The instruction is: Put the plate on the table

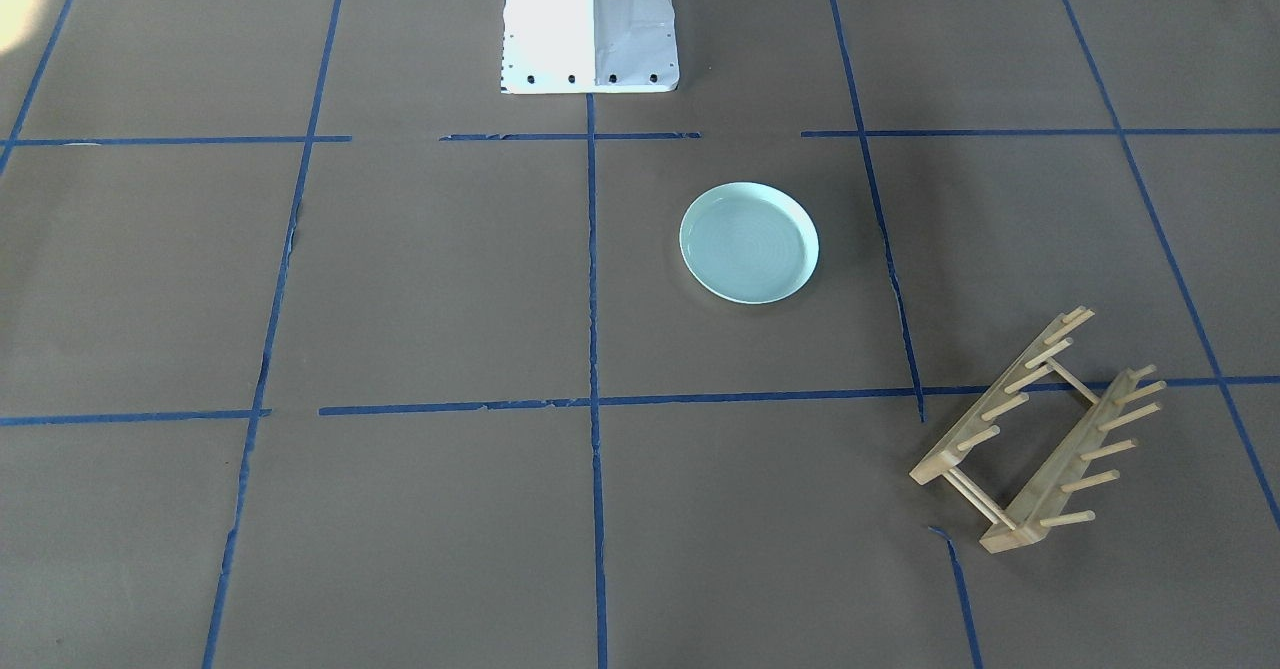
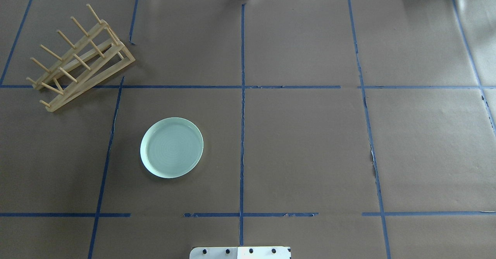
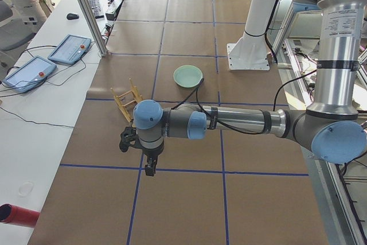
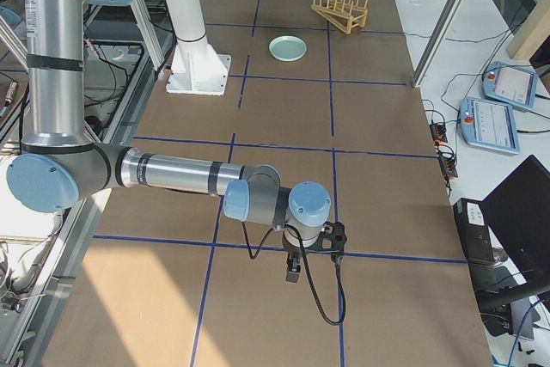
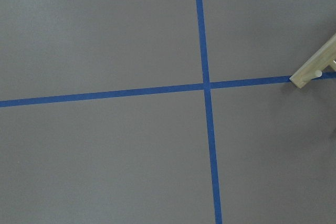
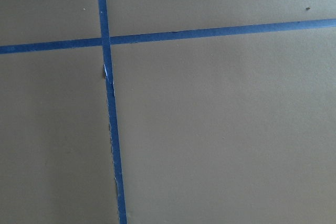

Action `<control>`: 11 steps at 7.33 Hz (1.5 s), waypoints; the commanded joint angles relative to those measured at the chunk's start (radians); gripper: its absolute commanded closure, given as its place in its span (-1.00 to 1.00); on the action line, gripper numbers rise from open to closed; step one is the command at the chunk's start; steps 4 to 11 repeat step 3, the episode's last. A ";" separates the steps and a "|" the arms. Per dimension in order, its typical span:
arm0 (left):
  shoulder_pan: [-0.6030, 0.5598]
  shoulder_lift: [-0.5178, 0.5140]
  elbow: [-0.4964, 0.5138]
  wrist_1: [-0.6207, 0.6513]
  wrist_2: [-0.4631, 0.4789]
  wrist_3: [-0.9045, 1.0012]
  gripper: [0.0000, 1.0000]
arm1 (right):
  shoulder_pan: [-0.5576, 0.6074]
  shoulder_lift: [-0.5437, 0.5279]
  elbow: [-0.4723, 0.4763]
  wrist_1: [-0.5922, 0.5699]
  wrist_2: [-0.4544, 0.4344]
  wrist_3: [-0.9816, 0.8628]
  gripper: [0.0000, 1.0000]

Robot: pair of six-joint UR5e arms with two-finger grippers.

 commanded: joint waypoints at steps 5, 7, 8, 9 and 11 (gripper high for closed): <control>0.001 -0.001 -0.006 0.000 -0.006 -0.002 -1.00 | 0.000 0.000 0.000 0.000 0.000 0.000 -1.00; 0.001 -0.001 -0.006 0.000 -0.006 -0.002 -1.00 | 0.000 0.000 0.000 0.000 0.000 0.000 -1.00; 0.001 -0.001 -0.006 0.000 -0.006 -0.002 -1.00 | 0.000 0.000 0.000 0.000 0.000 0.000 -1.00; 0.001 -0.001 -0.006 0.000 -0.006 -0.002 -1.00 | 0.000 0.000 0.000 0.000 0.000 0.000 -1.00; 0.001 -0.001 -0.006 0.000 -0.006 -0.002 -1.00 | 0.000 0.000 0.000 0.000 0.000 0.000 -1.00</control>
